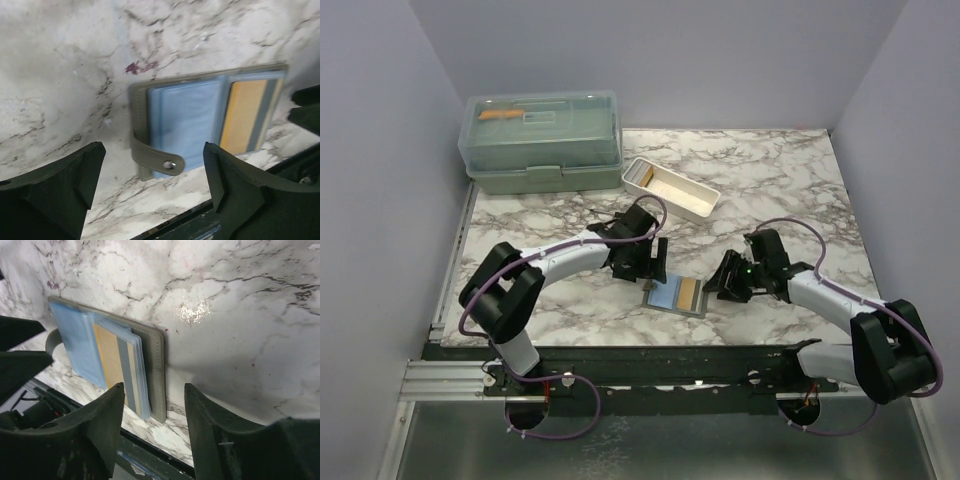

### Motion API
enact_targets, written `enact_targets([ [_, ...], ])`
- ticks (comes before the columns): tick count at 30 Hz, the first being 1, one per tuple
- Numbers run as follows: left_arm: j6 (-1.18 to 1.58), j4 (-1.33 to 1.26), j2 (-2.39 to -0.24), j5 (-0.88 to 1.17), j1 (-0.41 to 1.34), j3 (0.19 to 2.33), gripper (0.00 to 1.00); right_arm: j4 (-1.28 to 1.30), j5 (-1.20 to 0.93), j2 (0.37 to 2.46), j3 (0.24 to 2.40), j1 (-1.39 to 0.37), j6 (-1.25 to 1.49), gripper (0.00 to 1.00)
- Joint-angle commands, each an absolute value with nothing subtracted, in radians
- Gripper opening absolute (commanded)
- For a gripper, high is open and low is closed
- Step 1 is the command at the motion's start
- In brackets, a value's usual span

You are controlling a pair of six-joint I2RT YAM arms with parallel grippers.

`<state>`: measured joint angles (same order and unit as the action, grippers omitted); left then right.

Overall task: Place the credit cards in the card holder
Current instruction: Close the card holder at the center of the board.

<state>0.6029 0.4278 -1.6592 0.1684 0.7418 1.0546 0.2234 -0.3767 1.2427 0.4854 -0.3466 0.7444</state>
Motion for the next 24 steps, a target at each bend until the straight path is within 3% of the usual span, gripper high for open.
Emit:
enact_targets([
  [1,0.598,0.463,-1.699,0.114,0.749,1.011,0.84,0.145,-0.430,1.261,0.468,-0.317,0.760,0.58],
  [11,0.673,0.385,-1.690,0.164,0.755,0.901,0.32,0.069,-0.513,1.387,0.480,-0.314,0.726,0.65],
  [24,0.769,0.281,-1.692,0.233,0.761,0.843,0.12,-0.170,-0.744,1.295,0.376,-0.321,0.916,0.64],
])
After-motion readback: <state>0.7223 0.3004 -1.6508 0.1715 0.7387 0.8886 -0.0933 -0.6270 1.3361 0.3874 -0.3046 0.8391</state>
